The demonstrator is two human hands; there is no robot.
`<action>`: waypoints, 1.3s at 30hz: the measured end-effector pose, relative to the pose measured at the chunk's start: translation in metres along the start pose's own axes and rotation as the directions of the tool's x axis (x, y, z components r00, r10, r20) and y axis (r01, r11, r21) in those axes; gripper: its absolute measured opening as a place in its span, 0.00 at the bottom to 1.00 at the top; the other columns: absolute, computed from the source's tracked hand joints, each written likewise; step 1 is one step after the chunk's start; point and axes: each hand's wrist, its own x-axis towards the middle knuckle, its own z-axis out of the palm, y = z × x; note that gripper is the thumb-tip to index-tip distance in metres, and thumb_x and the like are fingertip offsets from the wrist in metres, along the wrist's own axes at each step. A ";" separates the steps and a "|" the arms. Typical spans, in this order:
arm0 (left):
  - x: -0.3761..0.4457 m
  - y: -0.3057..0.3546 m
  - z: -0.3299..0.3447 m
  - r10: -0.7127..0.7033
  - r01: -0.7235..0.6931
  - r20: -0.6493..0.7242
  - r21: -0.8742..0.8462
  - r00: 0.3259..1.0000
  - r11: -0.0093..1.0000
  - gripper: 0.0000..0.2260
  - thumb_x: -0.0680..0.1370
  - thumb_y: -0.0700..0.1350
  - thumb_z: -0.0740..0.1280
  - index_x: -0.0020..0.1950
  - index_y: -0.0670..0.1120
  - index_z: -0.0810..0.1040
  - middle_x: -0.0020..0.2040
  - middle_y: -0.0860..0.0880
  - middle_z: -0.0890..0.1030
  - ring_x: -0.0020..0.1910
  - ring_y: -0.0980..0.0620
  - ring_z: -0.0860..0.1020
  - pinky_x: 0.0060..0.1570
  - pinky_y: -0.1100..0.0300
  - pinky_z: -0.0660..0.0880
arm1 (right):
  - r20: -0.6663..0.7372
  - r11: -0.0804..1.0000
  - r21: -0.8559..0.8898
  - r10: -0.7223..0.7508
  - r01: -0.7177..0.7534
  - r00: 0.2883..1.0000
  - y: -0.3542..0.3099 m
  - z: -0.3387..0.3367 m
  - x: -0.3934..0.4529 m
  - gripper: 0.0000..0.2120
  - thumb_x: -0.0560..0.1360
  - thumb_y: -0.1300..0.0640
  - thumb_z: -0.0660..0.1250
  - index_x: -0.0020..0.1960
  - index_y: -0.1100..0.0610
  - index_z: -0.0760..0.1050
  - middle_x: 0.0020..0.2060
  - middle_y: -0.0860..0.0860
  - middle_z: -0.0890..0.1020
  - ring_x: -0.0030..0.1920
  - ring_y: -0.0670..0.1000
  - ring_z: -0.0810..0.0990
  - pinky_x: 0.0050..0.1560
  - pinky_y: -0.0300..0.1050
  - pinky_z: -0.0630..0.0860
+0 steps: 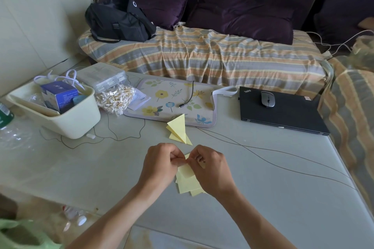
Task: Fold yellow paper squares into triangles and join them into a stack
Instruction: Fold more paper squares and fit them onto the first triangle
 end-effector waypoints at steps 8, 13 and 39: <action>-0.002 0.004 -0.003 0.007 -0.006 0.021 -0.036 1.000 0.999 0.04 0.71 0.42 0.79 0.39 0.47 0.86 0.27 0.59 0.79 0.29 0.66 0.78 0.31 0.73 0.69 | 0.050 0.998 0.051 0.032 -0.035 0.998 0.000 -0.004 -0.001 0.03 0.74 0.60 0.71 0.42 0.54 0.80 0.37 0.45 0.82 0.42 0.41 0.78 0.40 0.28 0.71; -0.002 0.004 0.000 0.021 -0.022 -0.033 -0.017 0.999 1.000 0.04 0.72 0.43 0.79 0.39 0.49 0.86 0.29 0.59 0.80 0.32 0.67 0.77 0.33 0.73 0.68 | -0.047 1.000 0.002 0.023 -0.023 0.999 0.000 -0.003 0.001 0.04 0.74 0.62 0.70 0.40 0.57 0.78 0.34 0.47 0.81 0.43 0.45 0.76 0.37 0.31 0.70; -0.003 0.002 -0.004 -0.010 0.008 -0.056 -0.037 0.998 0.999 0.05 0.72 0.37 0.77 0.40 0.48 0.88 0.27 0.61 0.79 0.31 0.68 0.78 0.32 0.74 0.69 | -0.022 1.000 0.007 -0.029 0.029 0.999 0.002 0.000 0.000 0.06 0.73 0.62 0.72 0.39 0.54 0.79 0.34 0.46 0.81 0.40 0.49 0.77 0.38 0.38 0.73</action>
